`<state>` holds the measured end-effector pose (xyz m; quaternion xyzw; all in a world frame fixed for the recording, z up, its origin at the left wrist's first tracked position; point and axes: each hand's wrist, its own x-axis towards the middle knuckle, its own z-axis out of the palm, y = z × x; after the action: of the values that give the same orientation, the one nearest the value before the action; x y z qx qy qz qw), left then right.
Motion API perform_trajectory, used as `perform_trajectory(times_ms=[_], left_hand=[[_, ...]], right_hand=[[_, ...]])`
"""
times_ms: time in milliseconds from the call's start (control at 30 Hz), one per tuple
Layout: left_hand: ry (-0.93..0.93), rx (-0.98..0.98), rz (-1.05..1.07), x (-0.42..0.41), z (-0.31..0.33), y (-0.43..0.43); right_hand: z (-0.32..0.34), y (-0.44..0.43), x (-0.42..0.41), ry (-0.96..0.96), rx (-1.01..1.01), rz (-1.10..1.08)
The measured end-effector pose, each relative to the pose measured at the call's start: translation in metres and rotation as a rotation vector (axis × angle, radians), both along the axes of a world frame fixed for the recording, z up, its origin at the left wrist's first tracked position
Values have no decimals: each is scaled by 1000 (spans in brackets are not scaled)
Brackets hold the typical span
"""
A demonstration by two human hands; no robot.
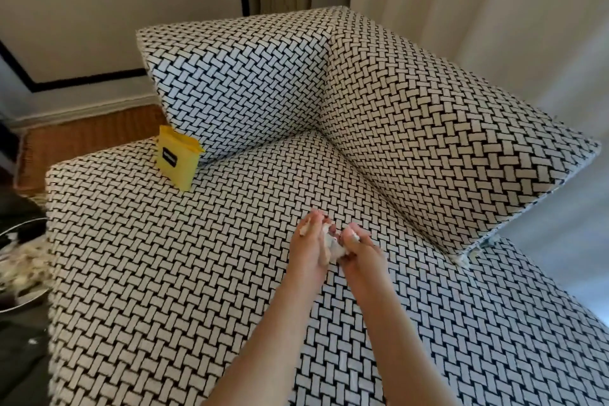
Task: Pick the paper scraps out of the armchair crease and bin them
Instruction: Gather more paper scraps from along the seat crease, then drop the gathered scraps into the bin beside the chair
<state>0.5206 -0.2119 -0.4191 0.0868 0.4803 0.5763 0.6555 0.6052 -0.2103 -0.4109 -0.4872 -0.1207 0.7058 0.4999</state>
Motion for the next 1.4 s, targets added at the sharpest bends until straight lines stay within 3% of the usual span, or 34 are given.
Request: perform_trajectory(times_ms=[200,633,933,1067,1233,1400], left_hand=[[-90,15,124,-79,7,-4],[-232,18,655,-352,-41,-44],[-199,-101,683,-501,-68,-54],[-165,-286,657,-546,-99,-65],[-20,-444,631,-597,-145,-72],[67,-516,601,-622,-186,-75]], right_hand=[[8,1,-102,-27,31,106],[-37,-19,-392,-145,29,479],[-61,-21,-545,-285,74,709],[-101,-27,-587,-305,-100,762],[-157,-15,-633,-154,-469,689],[-177,-12,-651,-34,-549,597]])
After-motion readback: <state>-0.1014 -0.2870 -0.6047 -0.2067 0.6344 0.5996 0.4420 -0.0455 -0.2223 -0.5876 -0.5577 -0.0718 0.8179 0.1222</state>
